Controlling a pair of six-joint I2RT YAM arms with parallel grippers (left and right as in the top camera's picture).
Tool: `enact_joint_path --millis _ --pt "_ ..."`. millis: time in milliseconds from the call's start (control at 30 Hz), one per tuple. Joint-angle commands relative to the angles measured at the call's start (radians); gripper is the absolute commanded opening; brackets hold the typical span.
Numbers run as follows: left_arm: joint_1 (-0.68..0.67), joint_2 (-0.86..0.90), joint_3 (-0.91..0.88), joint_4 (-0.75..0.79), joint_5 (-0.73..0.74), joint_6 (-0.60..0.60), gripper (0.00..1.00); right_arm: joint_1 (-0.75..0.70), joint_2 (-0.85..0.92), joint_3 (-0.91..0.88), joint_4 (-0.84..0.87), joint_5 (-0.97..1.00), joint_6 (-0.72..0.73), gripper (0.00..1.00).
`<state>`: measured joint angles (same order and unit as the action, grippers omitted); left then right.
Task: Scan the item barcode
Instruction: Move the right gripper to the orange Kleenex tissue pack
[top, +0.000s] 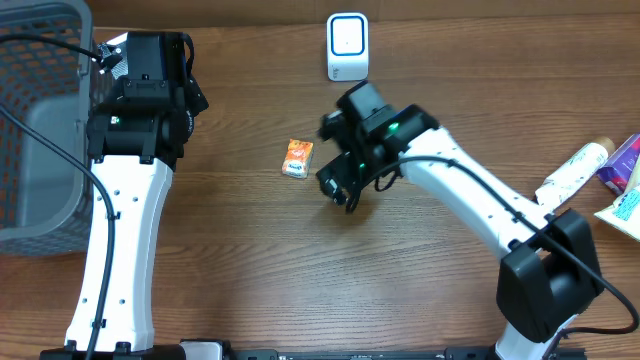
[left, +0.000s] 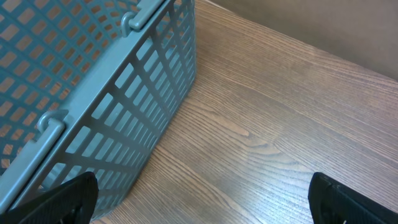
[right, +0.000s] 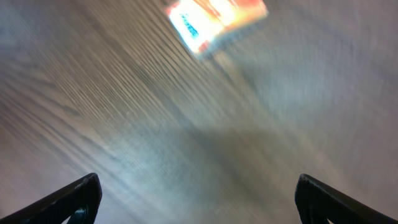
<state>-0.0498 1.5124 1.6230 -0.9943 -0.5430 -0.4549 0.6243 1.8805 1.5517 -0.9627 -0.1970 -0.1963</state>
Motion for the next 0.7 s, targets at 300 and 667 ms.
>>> enact_joint_path --millis 300,667 --pt "0.004 0.004 0.0 0.004 -0.013 -0.017 1.0 -0.05 0.091 0.005 0.241 -0.211 -0.345 1.0" --pt "0.004 0.004 0.0 0.004 -0.013 -0.017 1.0 -0.054 0.305 0.005 0.421 -0.294 -0.362 1.0"
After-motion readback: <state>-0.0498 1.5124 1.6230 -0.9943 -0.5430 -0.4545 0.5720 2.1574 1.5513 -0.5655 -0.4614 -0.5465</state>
